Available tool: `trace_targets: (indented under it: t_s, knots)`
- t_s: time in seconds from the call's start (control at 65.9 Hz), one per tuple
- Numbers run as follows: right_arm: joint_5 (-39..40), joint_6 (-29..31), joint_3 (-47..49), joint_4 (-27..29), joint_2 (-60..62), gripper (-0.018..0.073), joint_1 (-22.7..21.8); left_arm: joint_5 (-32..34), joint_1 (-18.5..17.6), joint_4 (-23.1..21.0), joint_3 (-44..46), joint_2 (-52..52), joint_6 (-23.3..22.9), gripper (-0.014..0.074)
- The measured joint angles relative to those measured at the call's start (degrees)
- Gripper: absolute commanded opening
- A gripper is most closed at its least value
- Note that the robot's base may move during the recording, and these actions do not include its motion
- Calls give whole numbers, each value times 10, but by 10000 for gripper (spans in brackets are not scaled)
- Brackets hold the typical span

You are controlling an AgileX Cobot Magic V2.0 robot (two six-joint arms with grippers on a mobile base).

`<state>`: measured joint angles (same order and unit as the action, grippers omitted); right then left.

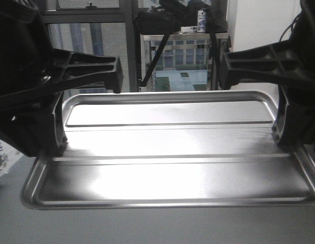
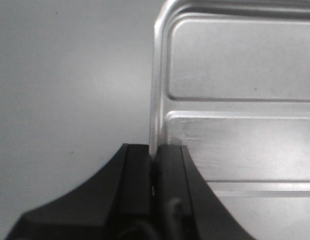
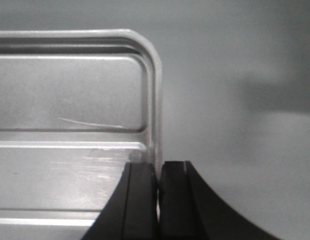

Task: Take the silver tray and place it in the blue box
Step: 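Hold the tray level in both grippers while the base drives to the crate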

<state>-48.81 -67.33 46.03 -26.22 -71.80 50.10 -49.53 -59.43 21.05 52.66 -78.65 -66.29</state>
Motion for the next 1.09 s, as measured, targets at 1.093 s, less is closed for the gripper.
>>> trace_targets:
  t_s: [1.093]
  knots:
    - [0,0,0,0,0,58,0,0,0,0,0,0,0,-104]
